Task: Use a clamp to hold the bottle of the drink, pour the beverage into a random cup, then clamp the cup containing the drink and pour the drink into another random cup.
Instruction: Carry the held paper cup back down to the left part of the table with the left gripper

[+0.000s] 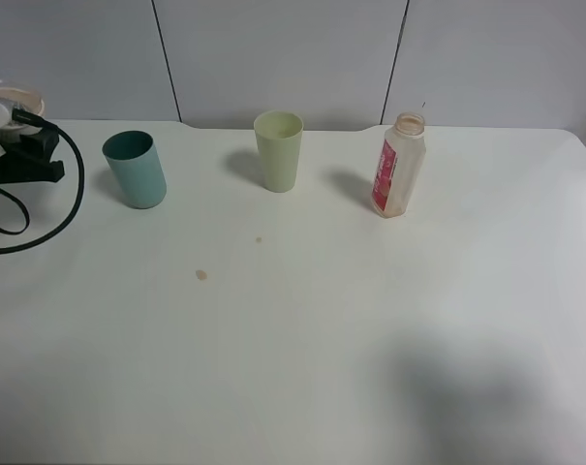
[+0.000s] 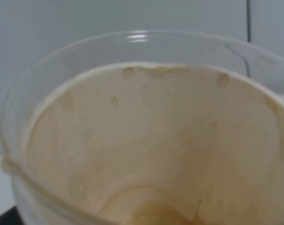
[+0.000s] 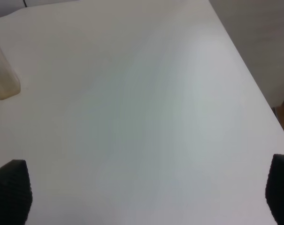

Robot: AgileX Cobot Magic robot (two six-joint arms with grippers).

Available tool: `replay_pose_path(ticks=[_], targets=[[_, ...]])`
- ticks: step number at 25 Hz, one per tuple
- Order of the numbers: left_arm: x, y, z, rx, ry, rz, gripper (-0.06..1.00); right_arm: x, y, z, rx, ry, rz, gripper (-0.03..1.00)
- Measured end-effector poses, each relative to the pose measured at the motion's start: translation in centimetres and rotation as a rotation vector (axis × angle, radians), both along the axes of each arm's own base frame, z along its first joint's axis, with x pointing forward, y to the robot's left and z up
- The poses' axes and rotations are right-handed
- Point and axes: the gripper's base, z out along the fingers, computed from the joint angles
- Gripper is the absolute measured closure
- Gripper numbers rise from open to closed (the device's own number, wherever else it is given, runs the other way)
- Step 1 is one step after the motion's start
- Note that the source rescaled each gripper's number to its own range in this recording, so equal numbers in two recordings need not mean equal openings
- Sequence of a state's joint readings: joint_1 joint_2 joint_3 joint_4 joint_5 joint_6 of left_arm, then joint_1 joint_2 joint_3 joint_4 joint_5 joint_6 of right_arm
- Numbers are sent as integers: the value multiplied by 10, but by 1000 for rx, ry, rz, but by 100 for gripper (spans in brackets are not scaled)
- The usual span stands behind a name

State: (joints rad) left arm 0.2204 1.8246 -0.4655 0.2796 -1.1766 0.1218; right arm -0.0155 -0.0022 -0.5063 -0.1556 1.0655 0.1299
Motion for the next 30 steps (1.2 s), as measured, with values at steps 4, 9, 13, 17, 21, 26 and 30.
replay_pose_path(ticks=[4, 9, 13, 17, 21, 26, 30], targets=[[-9, -2, -16, -20, 52, 0, 94, 0, 0, 0, 0, 0, 0, -3], [-18, -4, -38, -66, 147, 6, 94, 0, 0, 0, 0, 0, 0, -3], [-19, -5, -49, -82, 186, 2, 94, 0, 0, 0, 0, 0, 0, -3], [-19, -5, -55, -87, 207, 2, 94, 0, 0, 0, 0, 0, 0, -3], [-14, -4, -59, -86, 211, -5, 94, 0, 0, 0, 0, 0, 0, -3], [0, -2, -63, -91, 191, -14, 94, 0, 0, 0, 0, 0, 0, -3], [13, 1, -64, -99, 166, -12, 94, 0, 0, 0, 0, 0, 0, -3]])
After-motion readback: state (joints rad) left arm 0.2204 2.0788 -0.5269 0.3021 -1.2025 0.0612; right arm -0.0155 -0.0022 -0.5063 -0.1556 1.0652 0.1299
